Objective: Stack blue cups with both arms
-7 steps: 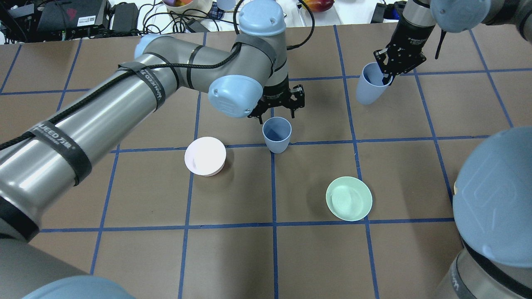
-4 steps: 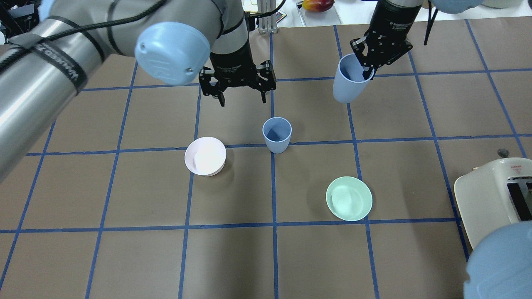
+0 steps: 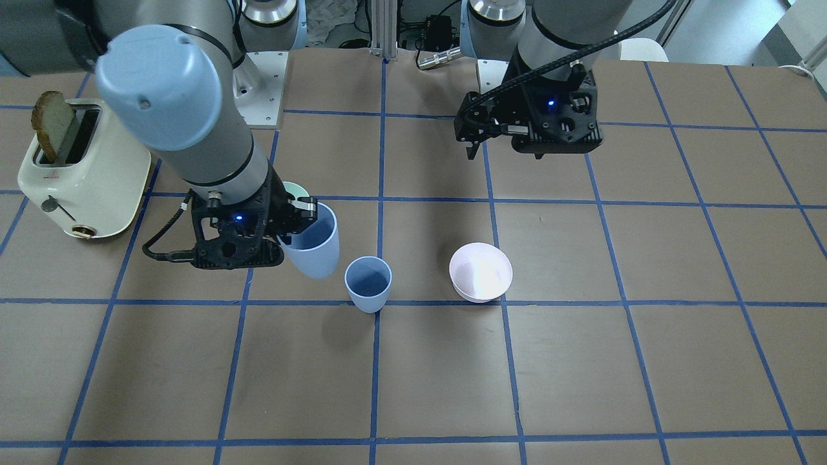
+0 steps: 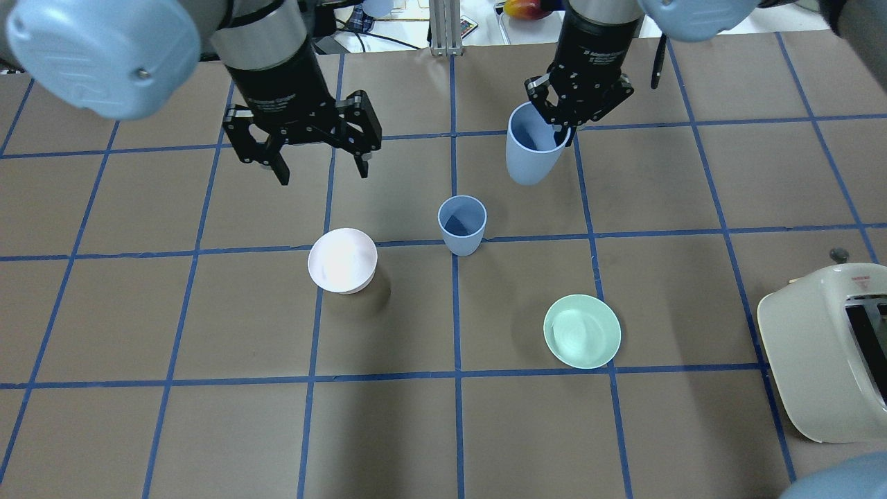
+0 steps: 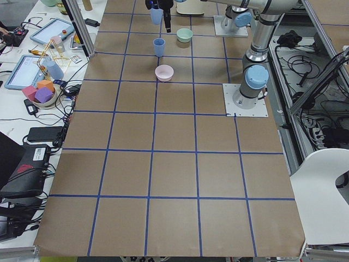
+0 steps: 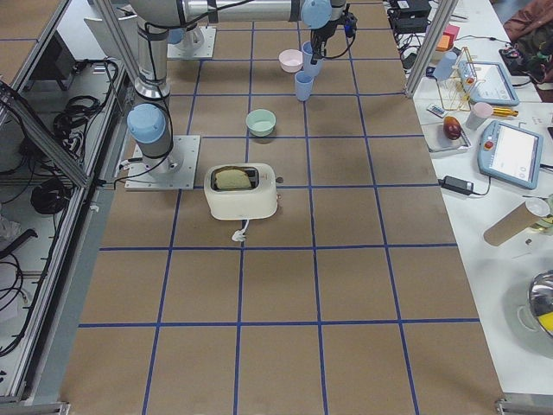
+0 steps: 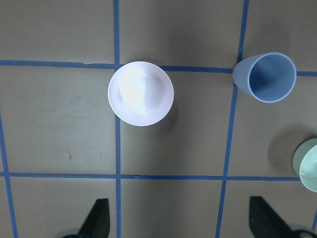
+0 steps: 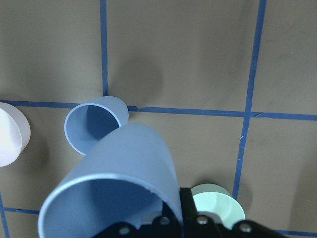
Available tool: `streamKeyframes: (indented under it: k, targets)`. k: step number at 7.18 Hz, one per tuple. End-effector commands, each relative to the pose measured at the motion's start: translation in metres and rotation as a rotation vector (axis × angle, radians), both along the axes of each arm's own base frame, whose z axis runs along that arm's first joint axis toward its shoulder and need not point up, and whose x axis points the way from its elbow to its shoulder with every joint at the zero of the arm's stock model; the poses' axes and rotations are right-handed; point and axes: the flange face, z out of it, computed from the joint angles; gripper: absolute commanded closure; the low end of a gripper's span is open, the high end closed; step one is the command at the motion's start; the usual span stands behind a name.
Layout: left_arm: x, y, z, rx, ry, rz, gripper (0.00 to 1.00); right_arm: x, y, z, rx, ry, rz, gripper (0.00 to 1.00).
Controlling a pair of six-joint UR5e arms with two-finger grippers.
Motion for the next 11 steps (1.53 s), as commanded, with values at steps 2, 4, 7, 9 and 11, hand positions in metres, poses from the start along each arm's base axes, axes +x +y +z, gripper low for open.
streamKeyframes:
  k: [2, 4, 7, 9, 11]
  targets:
    - [0.025, -0.016, -0.008, -0.212, -0.080, -0.013, 0.00, 0.046, -0.006, -0.035, -0.038, -0.012, -0.044, 1.00]
    - [0.024, -0.017, -0.008, -0.212, -0.072, -0.014, 0.00, 0.064, -0.005, -0.059, 0.000, -0.005, -0.035, 1.00]
    - [0.024, -0.018, -0.005, -0.219, -0.070, -0.013, 0.00, 0.063, -0.002, -0.073, 0.033, 0.008, -0.047, 1.00]
    - [0.024, -0.018, -0.005, -0.219, -0.070, -0.013, 0.00, 0.060, 0.008, -0.087, 0.064, 0.017, -0.050, 1.00]
    - [0.024, -0.019, -0.007, -0.215, -0.067, -0.012, 0.00, 0.061, 0.006, -0.088, 0.059, 0.012, -0.049, 1.00]
